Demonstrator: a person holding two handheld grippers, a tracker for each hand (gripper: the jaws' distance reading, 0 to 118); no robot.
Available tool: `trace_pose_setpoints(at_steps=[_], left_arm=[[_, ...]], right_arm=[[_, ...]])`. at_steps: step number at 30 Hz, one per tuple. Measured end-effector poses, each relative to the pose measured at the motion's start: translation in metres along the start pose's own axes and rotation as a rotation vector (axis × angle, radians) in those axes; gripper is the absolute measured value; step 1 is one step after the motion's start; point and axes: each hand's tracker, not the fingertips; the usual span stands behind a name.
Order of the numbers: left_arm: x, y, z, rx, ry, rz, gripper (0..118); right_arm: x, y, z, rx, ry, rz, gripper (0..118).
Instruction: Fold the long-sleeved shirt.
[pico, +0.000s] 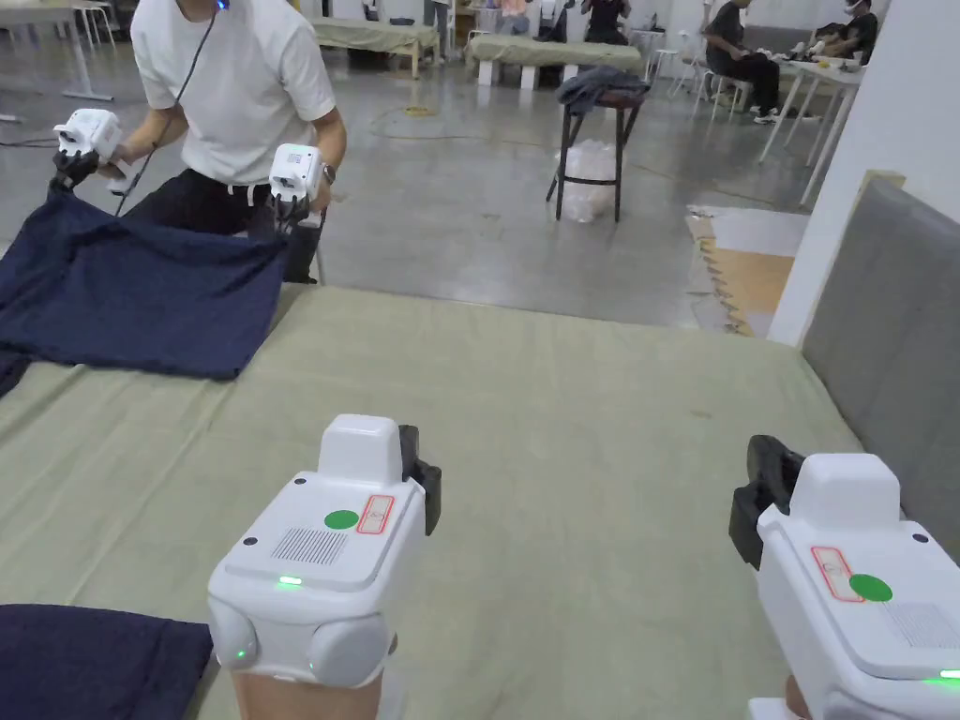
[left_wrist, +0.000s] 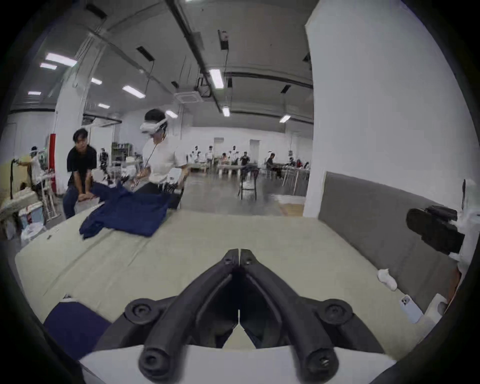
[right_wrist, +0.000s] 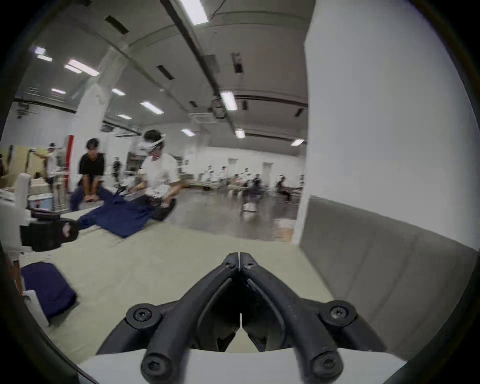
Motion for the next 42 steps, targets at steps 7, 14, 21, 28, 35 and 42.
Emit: trace_pose_setpoints(at_steps=[7,14,21,28,35,42], left_arm=[[0.013,0.025,-0.007,0.025,-0.03,0.006,10],[0.003,0.032,0.003,0.084,0.038,-0.023,111],[-0.013,0.039,0.01,0.101,0.059,-0.004,111],[-0.017,0.045,0.011,0.123,0.068,-0.004,111],[-0.018,0.047,0.013,0.138,0.038,0.006,111],[-0.019,0.045,0.012,0.127,0.057,-0.003,111]], right_arm=[[0.022,0.013,-0.005,0.008,-0.016,-0.052,50],[0.023,0.014,-0.003,0.039,-0.023,-0.036,118],[0.024,0.02,-0.003,0.055,-0.006,-0.042,118],[0.026,0.023,-0.001,0.068,-0.017,-0.028,118],[0.027,0.023,-0.001,0.07,-0.019,-0.031,118],[0.025,0.019,-0.003,0.066,-0.015,-0.012,118]])
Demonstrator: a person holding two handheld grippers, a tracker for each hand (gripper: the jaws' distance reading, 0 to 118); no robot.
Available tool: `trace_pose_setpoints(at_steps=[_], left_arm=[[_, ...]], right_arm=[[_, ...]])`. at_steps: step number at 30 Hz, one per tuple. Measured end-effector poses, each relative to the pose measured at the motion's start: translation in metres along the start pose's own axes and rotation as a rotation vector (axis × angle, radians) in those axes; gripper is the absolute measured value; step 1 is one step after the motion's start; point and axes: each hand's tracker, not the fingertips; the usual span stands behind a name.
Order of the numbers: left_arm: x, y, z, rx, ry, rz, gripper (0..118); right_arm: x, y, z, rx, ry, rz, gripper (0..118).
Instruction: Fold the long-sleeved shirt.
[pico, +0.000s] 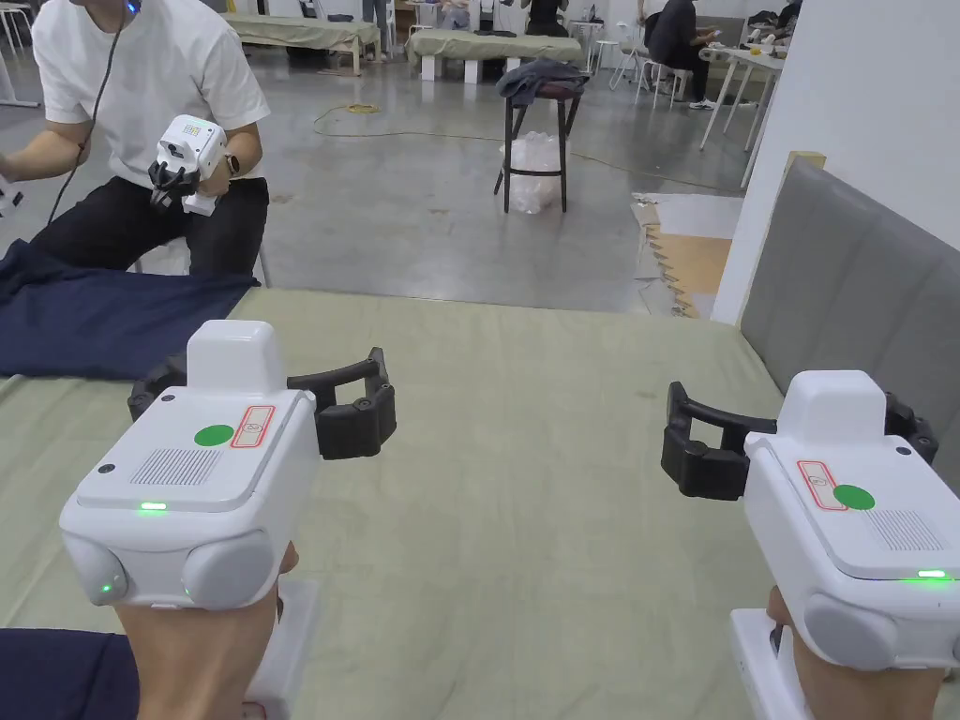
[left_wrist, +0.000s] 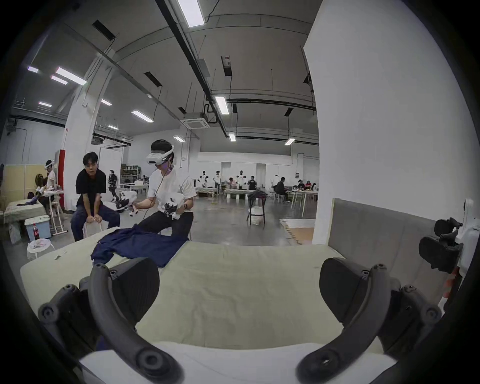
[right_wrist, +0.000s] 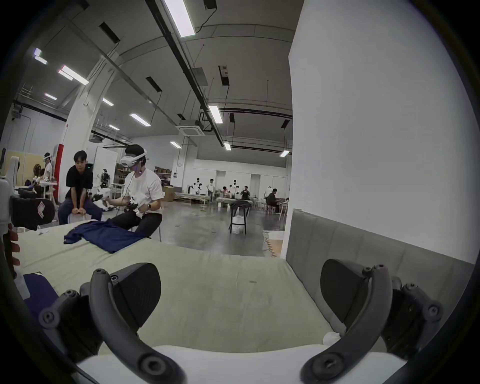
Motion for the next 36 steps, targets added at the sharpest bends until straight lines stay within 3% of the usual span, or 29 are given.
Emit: trace_pose_setpoints(at_steps=[15,31,36], left_arm=[[0.0005,-0.003,-0.0084,-0.014,0.019,-0.023,111],[-0.0014,-0.0069,-0.0083,0.009,0.027,0.002,111],[0.0067,-0.0054,-0.0073,0.009,-0.001,-0.052,111]], right_arm=[[0.0064,-0.0043,0.0003,-0.003,0.001,-0.041,118],[0.008,-0.0065,0.0013,-0.008,-0.017,-0.018,118],[0.0049,-0.0075,0.0008,-0.011,-0.021,-0.004,118]])
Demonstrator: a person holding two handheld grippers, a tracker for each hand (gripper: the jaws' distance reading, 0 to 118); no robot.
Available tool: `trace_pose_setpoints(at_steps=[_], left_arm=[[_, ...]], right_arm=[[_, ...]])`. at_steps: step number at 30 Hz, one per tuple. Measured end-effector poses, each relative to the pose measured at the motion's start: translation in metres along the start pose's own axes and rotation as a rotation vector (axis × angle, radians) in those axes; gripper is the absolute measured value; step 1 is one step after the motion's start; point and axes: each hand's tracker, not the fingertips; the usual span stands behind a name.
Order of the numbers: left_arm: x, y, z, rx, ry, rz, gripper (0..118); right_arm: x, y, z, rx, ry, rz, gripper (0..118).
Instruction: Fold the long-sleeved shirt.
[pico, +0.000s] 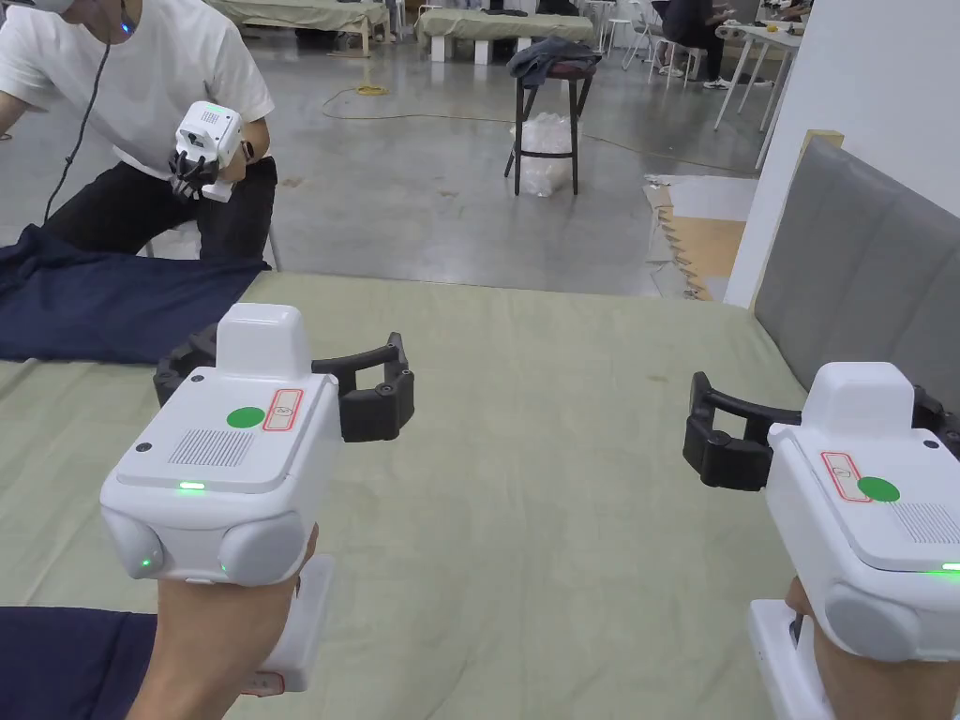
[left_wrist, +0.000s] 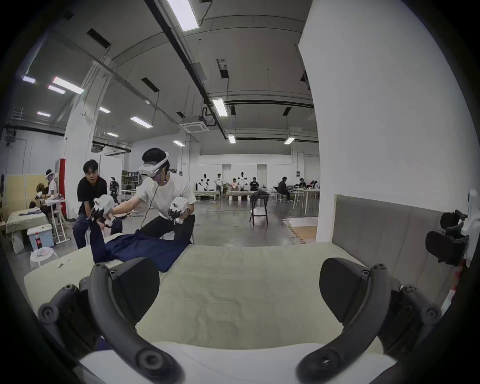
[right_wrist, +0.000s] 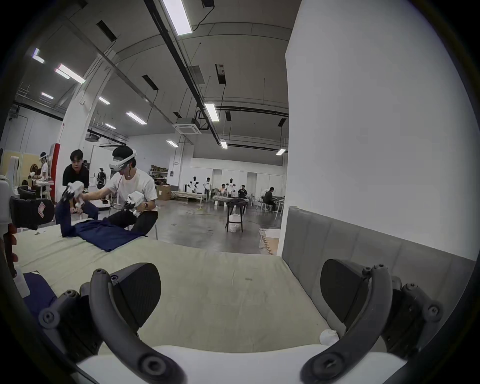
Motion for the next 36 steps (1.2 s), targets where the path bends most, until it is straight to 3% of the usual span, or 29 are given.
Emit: trace_pose_setpoints(at_steps=[16,19,26,31,36], left_arm=[[-0.001,0.003,0.001,0.012,-0.023,0.045,111],[0.003,0.006,0.002,0.002,0.102,0.032,111],[0.001,0.01,0.003,-0.043,0.165,0.045,111],[-0.006,0.013,0.008,-0.064,0.067,0.092,111],[-0.003,0.013,0.01,-0.049,0.112,0.039,111]], right_arm=[[0.001,-0.003,0.0,-0.01,0.007,0.011,118],[0.001,-0.004,0.0,-0.022,0.005,0.015,118],[0.001,-0.004,0.0,-0.027,0.011,0.021,118],[0.001,-0.002,0.0,-0.024,0.016,0.008,118],[-0.002,-0.002,0.0,-0.02,0.018,0.024,118]])
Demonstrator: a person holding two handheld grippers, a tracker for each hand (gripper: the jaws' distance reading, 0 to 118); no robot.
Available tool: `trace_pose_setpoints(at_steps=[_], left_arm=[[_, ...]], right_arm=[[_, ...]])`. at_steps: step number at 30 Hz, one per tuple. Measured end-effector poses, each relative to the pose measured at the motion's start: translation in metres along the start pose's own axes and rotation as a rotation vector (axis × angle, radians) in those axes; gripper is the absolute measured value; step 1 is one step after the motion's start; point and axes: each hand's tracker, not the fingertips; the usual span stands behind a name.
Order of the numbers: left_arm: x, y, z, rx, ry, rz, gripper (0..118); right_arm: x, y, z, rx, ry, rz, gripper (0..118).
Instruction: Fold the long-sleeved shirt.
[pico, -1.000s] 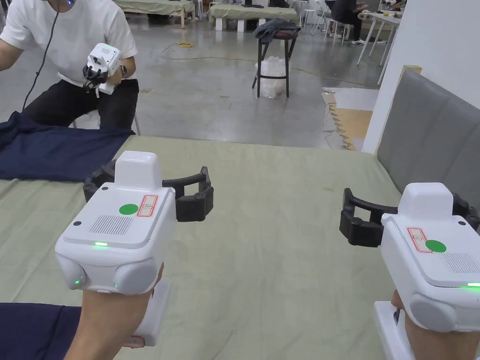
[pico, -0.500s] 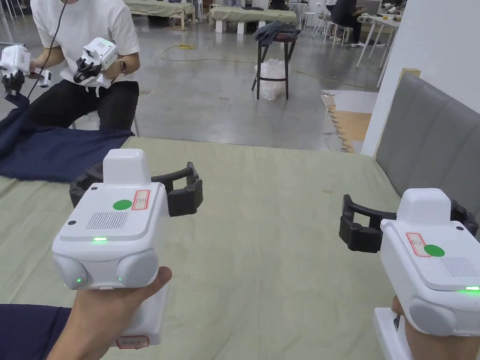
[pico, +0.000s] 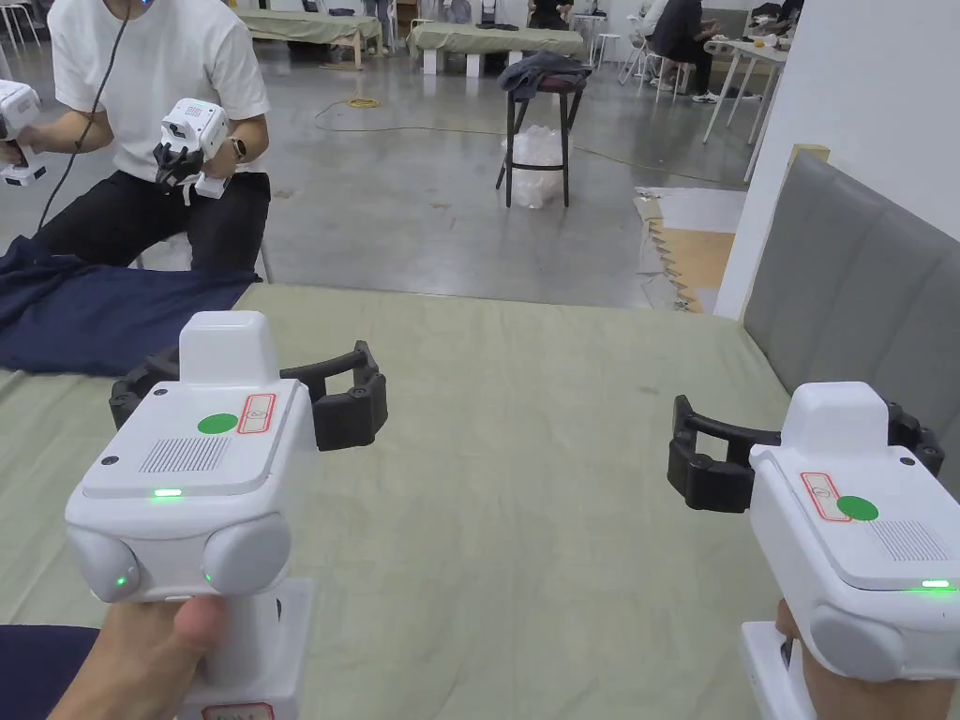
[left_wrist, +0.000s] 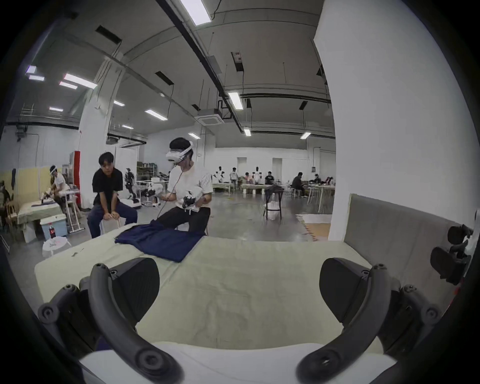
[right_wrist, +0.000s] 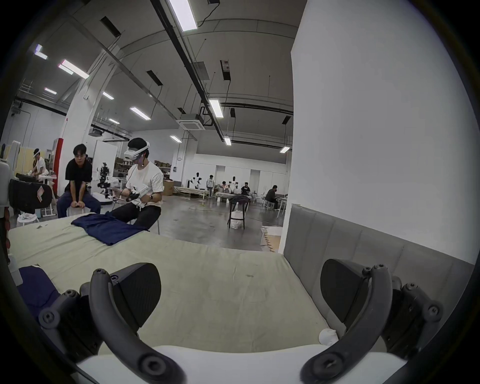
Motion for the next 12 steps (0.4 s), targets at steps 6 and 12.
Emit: trace_pose_setpoints(at_steps=[6,12], left_arm=[[-0.0026,-0.002,-0.0002,-0.022,-0.034,0.017,111],[-0.0057,0.0005,0.0008,-0.019,-0.029,0.041,111]], right_arm=[[-0.0006,0.0007,0.0019,-0.001,0.01,-0.001,118],[-0.0005,0.0036,0.0047,0.01,0.018,0.003,118]])
